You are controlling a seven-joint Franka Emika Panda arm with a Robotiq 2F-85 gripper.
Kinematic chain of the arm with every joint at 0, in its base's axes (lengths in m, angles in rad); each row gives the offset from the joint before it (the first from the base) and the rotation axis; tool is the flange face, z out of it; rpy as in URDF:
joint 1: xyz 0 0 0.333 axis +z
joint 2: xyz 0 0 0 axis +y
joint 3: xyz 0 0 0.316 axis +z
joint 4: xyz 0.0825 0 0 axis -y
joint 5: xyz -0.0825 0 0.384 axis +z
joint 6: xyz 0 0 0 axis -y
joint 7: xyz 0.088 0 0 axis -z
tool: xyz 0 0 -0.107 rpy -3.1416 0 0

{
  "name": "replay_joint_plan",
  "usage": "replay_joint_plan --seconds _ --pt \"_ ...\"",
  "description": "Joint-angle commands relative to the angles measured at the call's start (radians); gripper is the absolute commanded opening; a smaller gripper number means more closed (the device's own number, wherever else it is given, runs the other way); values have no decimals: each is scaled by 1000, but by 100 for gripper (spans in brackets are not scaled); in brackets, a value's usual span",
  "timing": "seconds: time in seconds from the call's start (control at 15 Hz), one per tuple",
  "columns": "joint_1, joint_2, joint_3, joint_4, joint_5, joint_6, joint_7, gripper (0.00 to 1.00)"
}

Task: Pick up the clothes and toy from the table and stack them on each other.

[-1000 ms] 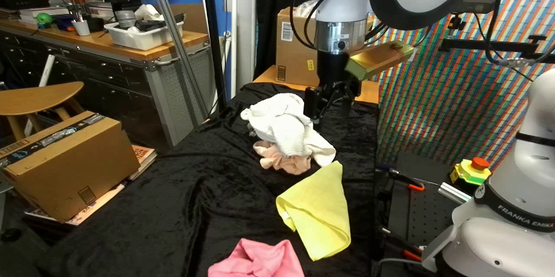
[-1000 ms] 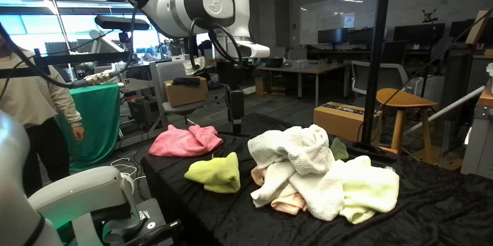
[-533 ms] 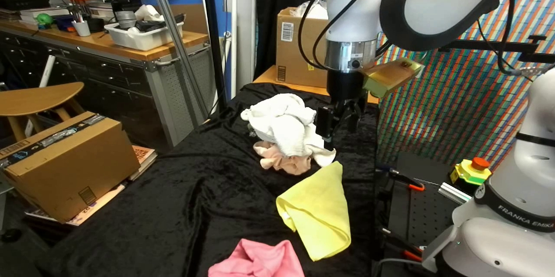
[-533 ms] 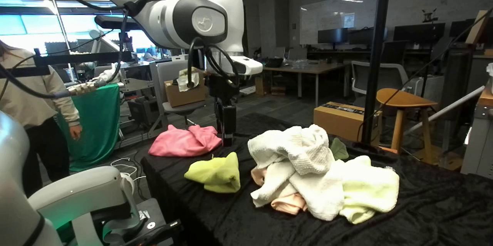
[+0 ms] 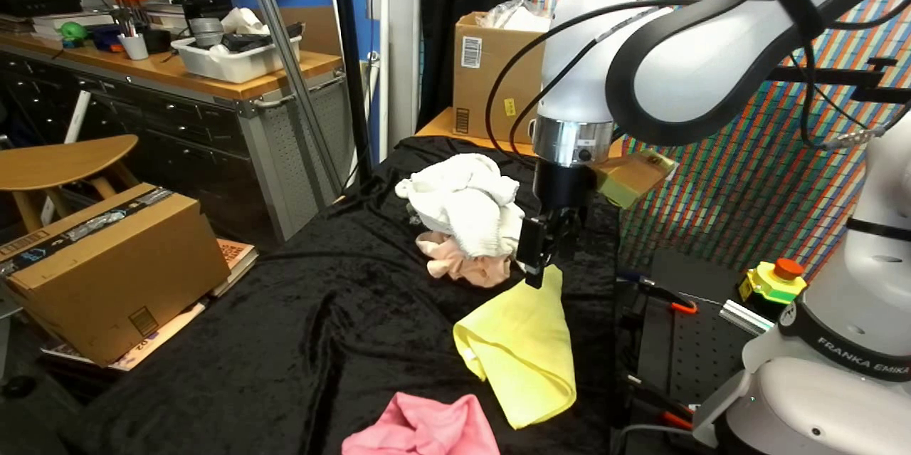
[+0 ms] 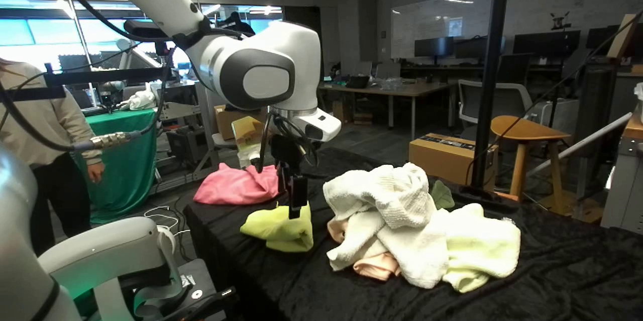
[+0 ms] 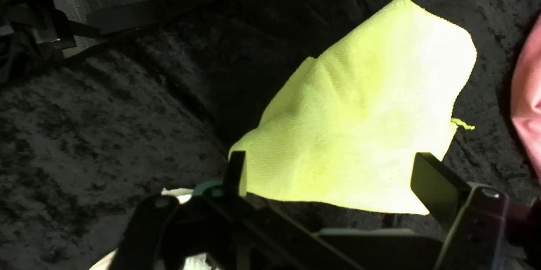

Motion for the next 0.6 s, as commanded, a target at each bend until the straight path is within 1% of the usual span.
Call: replay_joint_plan --seconds 0.0,0.13,0.53 --pt "25 44 -21 -20 109 61 -96 100" --pt "26 67 -22 -20 155 66 -126 100" --pt "18 127 -21 -11 235 74 -172 100"
